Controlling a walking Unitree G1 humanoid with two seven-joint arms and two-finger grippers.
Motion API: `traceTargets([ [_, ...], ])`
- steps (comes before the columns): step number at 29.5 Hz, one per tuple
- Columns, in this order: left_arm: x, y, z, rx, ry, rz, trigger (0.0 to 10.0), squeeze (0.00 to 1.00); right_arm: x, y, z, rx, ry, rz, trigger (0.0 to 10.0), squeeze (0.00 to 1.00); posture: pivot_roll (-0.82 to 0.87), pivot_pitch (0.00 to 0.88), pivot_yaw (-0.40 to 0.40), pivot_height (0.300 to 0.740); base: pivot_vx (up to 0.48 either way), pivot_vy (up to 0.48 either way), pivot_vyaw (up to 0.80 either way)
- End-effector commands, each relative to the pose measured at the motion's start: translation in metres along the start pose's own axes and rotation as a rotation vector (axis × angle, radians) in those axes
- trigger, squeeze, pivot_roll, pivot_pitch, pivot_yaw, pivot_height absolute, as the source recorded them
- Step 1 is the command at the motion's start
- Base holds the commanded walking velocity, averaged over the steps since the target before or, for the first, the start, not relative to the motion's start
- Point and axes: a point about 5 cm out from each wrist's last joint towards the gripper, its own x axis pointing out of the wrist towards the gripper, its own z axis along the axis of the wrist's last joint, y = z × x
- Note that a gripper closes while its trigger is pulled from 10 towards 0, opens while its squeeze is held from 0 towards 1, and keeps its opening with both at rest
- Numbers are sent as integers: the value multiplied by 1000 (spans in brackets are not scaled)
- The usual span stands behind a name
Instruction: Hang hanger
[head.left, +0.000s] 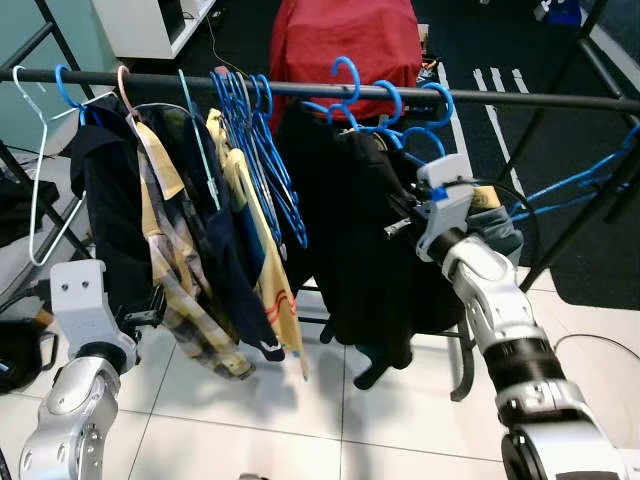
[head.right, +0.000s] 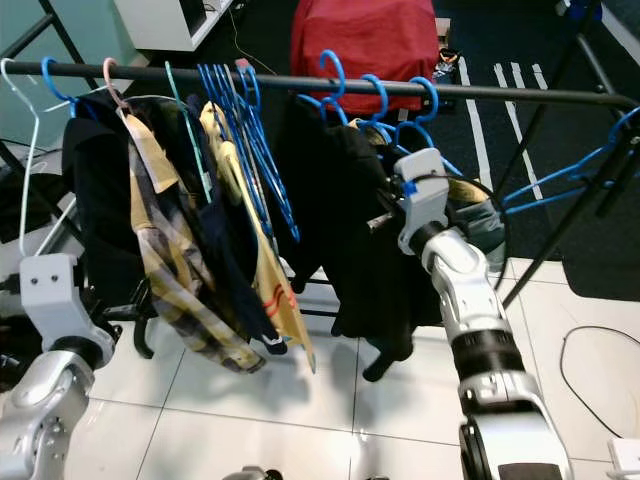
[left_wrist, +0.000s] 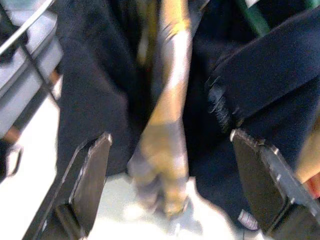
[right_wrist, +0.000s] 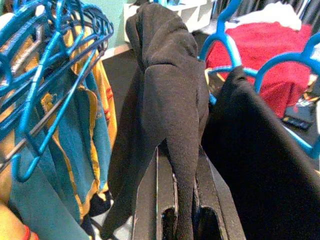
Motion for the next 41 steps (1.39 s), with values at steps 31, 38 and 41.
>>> traceTargets([
  [31,5,-22,-17,14,54,-50,10000,0,-91,24,-49,-17,244,-253,10000,0,-25,99,-42,740,-57,0,0],
  [38,6,-23,-17,27,54,-51,10000,0,-89,25,-52,-4,262,-251,10000,0,0,102,-36,740,-393,0,114],
  [41,6,-23,-17,30,54,-52,10000,0,-89,27,-51,-9,265,-237,10000,0,2,103,-41,740,-394,0,800],
])
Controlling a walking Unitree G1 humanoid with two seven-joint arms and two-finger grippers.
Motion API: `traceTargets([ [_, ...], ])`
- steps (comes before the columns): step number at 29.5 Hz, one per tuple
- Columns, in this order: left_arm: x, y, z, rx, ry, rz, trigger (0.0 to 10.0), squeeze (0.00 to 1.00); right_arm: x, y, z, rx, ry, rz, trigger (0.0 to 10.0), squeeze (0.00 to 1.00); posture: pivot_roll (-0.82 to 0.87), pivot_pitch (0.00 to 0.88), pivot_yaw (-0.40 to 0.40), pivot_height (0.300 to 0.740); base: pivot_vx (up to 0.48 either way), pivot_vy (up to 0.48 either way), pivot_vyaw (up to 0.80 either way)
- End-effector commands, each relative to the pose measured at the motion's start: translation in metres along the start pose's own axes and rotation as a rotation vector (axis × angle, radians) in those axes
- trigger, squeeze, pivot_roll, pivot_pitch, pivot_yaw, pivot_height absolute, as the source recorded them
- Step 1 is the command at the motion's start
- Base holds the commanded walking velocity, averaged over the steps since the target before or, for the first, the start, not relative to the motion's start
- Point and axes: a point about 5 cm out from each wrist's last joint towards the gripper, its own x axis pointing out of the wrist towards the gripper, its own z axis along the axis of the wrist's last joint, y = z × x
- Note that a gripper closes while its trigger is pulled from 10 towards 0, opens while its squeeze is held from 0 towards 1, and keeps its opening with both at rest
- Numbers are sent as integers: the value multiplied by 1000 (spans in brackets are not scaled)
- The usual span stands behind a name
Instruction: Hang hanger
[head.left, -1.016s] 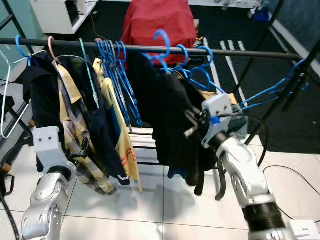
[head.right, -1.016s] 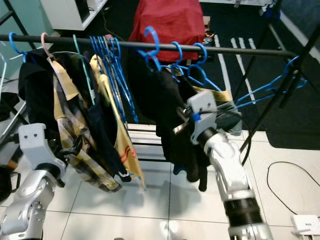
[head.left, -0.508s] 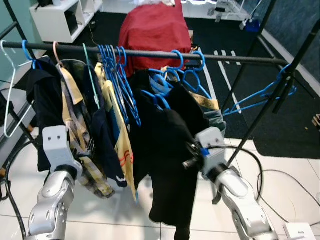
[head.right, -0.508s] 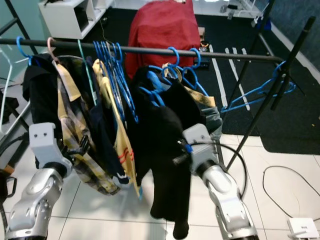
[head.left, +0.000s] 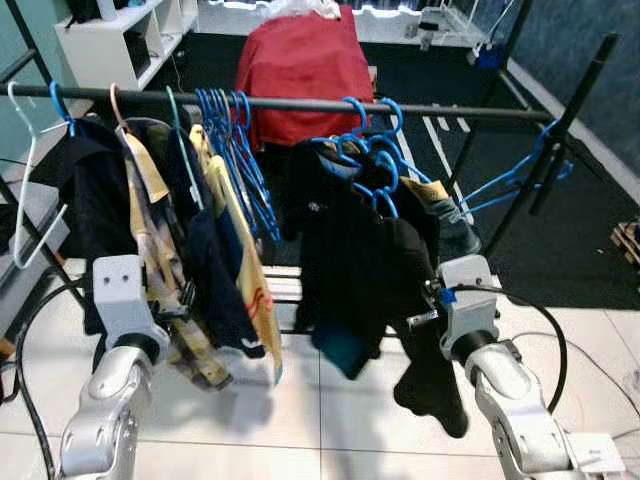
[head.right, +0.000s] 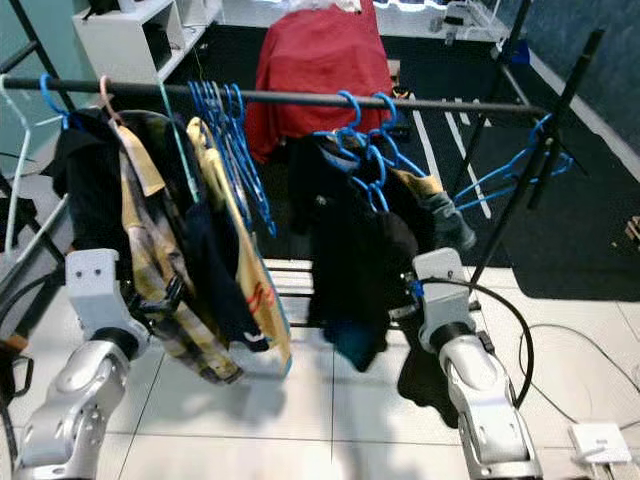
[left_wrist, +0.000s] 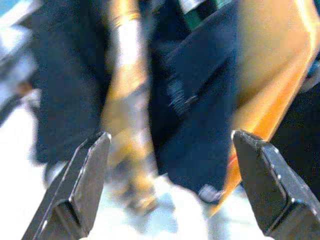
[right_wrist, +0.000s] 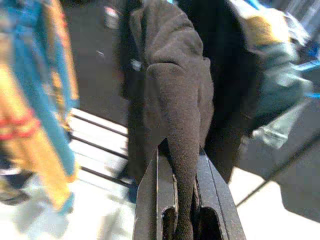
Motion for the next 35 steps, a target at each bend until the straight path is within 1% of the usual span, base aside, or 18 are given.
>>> traceTargets([
  [1,-4,4,-8,13,31,17,10000,0,1,2,7,-6,-30,18,10000,0,-2,103,-49,740,-390,0,800],
  [2,-4,4,-8,13,31,17,10000,0,1,2,7,-6,-30,18,10000,0,-2,103,-49,740,-390,0,800],
  [4,-5,3,-8,7,29,15,10000,0,1,8,9,-40,-42,67,10000,0,-8,106,-54,740,-328,0,800],
  [5,-4,2,-8,9,29,12,10000,0,2,10,10,-58,-47,91,10000,0,-9,106,-56,740,0,0,800],
  [8,-3,0,-7,14,29,6,10000,0,2,13,11,-73,-52,113,10000,0,-10,107,-56,740,0,0,800],
  [18,0,-2,-8,7,26,-16,10000,0,1,15,13,-84,-68,134,10000,0,-12,101,-59,740,0,0,800],
  [20,0,-2,-8,6,26,-18,10000,0,1,16,13,-82,-71,145,10000,0,-12,101,-59,740,0,0,800],
  [21,0,-2,-8,2,24,-25,10000,0,0,21,14,-51,-77,203,10000,0,-10,101,-58,740,0,0,800],
  [23,0,-2,-8,0,24,-28,10000,0,0,22,14,-39,-79,222,10000,0,-10,101,-58,740,0,0,800],
  [24,0,-3,-8,0,23,-29,10000,0,0,24,14,-15,-80,251,10000,0,-6,93,-61,740,0,0,800],
  [28,0,-3,-8,1,20,-32,10000,0,0,28,15,1,-84,300,10000,0,-6,93,-61,740,0,0,800],
  [33,1,-3,-8,-3,17,-32,10000,0,0,31,15,6,-85,325,10000,0,-4,95,-61,740,0,0,800],
  [34,1,-3,-8,-22,15,-29,10000,0,1,32,16,16,-86,336,10000,0,-4,95,-61,740,0,0,800],
  [35,1,-3,-8,-22,15,-29,10000,0,1,32,16,16,-86,336,10000,0,-4,95,-61,740,0,0,800],
])
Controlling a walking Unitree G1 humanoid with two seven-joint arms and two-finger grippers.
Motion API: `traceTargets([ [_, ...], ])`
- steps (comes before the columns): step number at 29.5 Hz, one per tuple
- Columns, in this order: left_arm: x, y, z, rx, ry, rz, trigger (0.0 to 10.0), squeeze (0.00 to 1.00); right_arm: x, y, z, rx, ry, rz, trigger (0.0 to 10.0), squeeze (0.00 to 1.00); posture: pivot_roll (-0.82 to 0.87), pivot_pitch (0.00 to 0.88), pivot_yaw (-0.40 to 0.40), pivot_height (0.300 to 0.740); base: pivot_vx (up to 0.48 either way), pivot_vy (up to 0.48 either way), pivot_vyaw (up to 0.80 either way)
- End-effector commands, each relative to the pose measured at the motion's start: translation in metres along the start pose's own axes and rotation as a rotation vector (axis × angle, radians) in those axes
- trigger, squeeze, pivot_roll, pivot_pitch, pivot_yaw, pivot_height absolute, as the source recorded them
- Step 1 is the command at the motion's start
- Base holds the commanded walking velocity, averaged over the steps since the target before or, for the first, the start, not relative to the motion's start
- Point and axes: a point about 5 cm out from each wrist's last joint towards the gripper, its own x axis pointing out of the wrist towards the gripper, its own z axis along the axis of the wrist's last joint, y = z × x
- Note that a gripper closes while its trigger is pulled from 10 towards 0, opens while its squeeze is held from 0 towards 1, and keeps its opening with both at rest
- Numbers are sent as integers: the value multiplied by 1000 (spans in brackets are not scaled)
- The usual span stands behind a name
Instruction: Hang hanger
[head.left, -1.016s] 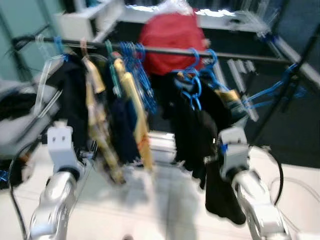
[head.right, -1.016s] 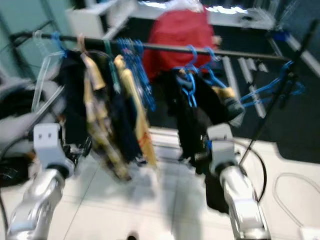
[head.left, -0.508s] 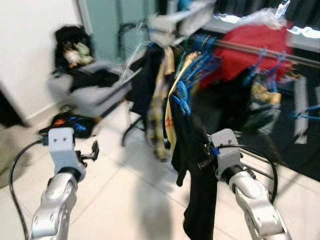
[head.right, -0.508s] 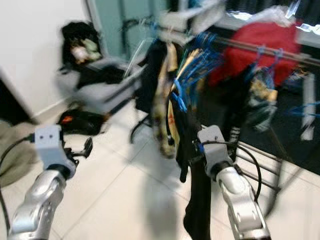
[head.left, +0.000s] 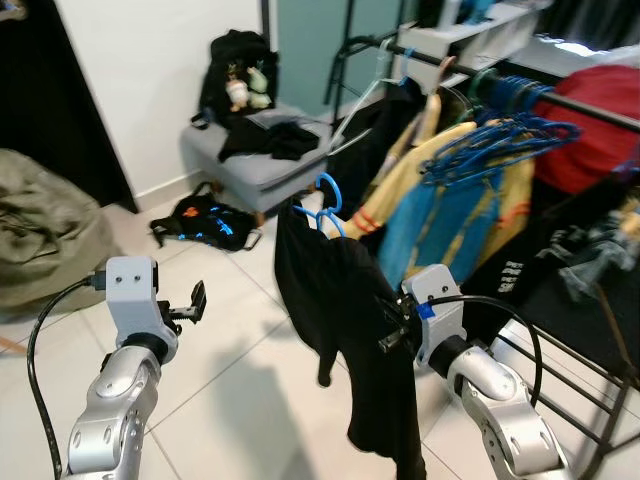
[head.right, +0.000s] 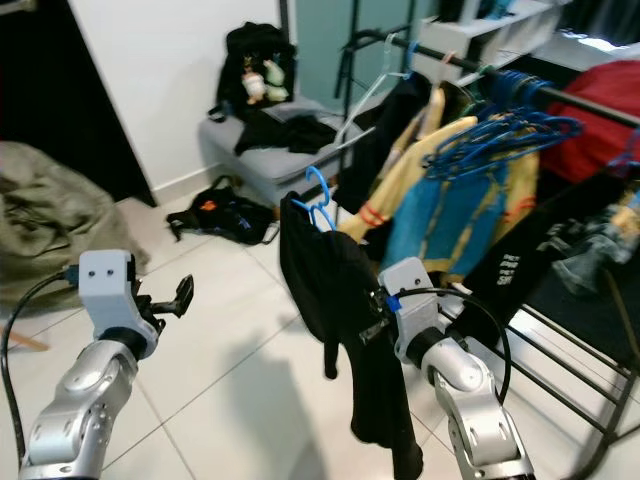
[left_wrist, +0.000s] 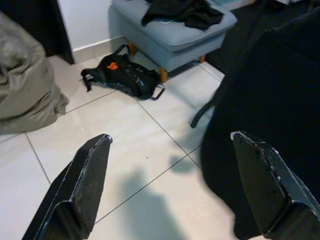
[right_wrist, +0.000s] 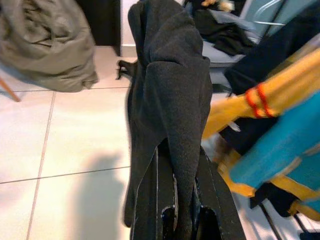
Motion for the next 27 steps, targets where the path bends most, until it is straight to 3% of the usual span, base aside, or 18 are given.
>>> traceTargets([
  [1,0,4,-5,-19,19,9,10000,0,4,1,13,3,-72,15,10000,0,-4,97,-59,740,0,0,794],
  [10,6,4,-5,-25,25,-9,10000,0,21,-10,14,108,-89,-9,10000,0,12,96,-56,740,0,0,799],
  [12,9,4,-5,-22,26,-24,10000,0,25,-17,13,194,-96,-7,10000,0,21,96,-58,740,0,0,800],
  [27,14,6,-6,-58,32,-68,10000,0,29,-13,13,241,-114,45,10000,0,33,102,-46,740,0,0,800],
])
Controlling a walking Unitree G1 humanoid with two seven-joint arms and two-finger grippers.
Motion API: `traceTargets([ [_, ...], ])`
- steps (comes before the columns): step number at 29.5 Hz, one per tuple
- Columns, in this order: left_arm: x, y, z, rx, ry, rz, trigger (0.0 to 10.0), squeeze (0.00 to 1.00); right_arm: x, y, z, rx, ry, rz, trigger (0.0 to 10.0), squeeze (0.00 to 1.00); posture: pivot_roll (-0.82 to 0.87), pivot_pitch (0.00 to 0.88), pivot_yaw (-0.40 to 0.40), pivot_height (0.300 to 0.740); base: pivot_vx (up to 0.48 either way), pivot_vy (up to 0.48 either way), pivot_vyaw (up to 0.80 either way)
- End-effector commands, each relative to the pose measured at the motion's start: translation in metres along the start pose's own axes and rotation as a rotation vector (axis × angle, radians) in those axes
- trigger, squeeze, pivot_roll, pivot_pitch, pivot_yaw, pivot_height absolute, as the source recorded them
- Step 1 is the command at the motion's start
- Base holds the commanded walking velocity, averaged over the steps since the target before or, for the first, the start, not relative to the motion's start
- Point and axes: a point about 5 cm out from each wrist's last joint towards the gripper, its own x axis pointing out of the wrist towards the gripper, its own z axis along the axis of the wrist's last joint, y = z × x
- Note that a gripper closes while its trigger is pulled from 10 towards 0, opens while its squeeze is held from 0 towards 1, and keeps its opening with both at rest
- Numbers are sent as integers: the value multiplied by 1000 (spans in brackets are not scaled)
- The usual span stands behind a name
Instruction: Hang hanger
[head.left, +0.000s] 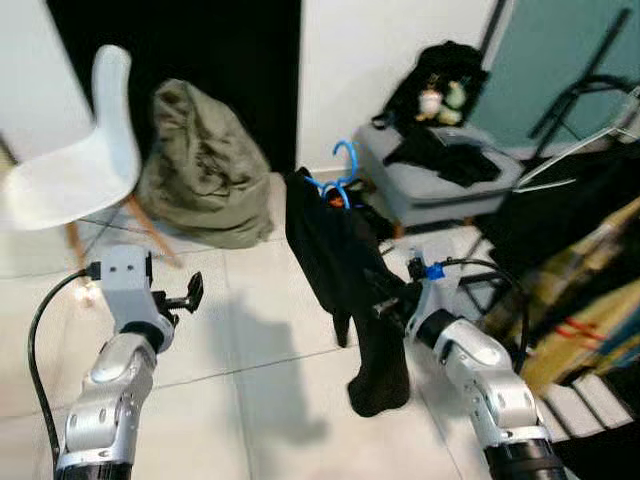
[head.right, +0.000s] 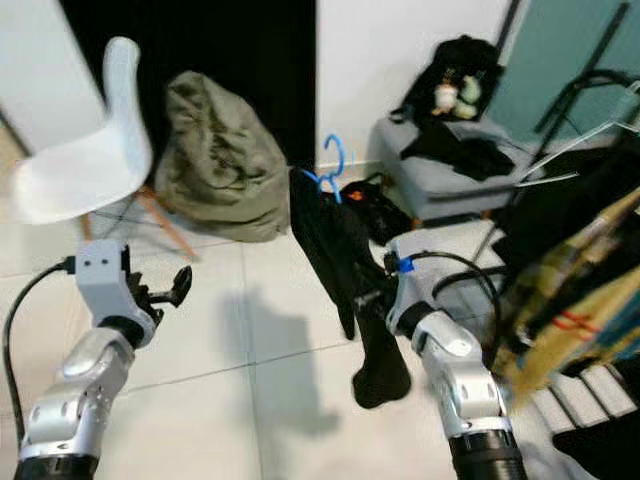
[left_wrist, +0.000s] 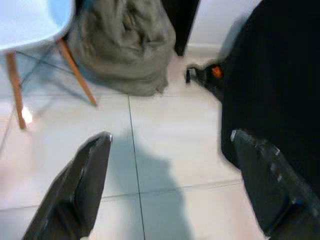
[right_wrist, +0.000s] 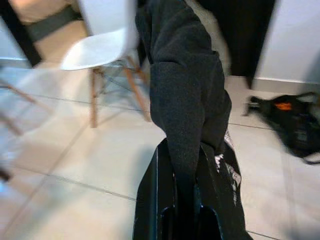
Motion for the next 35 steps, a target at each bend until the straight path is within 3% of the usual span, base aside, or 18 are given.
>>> traceTargets([
  [1,1,0,-4,-15,17,-18,10000,0,0,-1,5,15,-38,13,10000,0,35,102,-45,740,0,0,800],
  [29,-1,2,-4,-36,10,-28,10000,0,-6,4,12,135,-107,131,10000,0,37,103,-48,740,0,0,794],
  [33,-2,1,-4,-51,-1,-40,10000,0,-9,-1,19,184,-151,155,10000,0,43,92,-51,740,0,0,770],
  [35,-2,-1,-1,-76,-30,-72,10000,0,-14,-4,35,227,-212,241,10000,0,44,79,-54,740,0,0,703],
])
